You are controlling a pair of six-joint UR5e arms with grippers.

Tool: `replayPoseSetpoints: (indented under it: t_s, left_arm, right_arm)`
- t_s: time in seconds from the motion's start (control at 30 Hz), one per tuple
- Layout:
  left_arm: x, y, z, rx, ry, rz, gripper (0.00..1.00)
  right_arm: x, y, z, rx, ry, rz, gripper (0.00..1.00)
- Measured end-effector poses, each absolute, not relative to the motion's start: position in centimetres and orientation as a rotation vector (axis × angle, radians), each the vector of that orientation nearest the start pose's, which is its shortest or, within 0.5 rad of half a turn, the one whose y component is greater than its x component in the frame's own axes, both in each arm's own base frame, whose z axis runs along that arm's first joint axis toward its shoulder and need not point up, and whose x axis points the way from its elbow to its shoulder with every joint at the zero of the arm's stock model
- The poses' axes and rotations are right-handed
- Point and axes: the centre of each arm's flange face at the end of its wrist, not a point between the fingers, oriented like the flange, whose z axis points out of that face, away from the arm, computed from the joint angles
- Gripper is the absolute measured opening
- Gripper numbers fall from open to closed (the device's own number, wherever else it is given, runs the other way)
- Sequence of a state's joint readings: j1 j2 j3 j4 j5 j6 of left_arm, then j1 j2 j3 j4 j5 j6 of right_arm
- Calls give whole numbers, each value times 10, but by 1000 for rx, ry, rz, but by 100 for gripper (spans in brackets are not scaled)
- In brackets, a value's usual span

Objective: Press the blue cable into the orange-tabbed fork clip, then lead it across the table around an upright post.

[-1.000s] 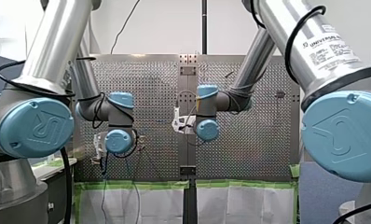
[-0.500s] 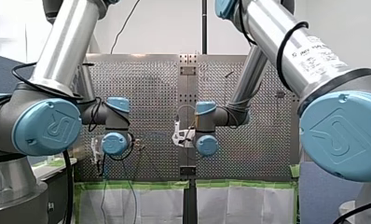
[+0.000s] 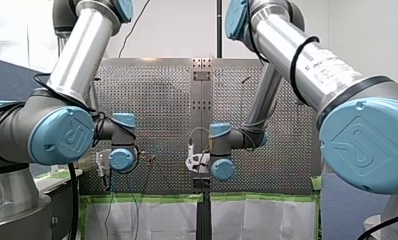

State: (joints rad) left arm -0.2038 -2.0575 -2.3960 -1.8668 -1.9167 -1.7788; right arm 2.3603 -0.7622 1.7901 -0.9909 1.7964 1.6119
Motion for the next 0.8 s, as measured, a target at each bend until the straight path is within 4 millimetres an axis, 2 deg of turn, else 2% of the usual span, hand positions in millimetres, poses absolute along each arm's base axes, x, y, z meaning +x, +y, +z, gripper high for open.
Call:
replayPoseSetpoints:
  t_s: [0.17, 0.37, 0.6, 0.8]
  left_arm:
    - [376, -160, 41, -310, 1581, -13, 0]
    - [377, -154, 17, -316, 1629, -8, 0]
    - [390, -157, 8, -315, 1646, -60, 0]
    - [399, -159, 9, -299, 1645, -92, 0]
  right_arm:
    - [510, -356, 5, 1647, -945, 1598, 0]
    - [515, -368, -13, 1685, -957, 1561, 0]
    - [531, -387, -3, 1667, -938, 1603, 0]
    - [530, -397, -6, 1662, -941, 1603, 0]
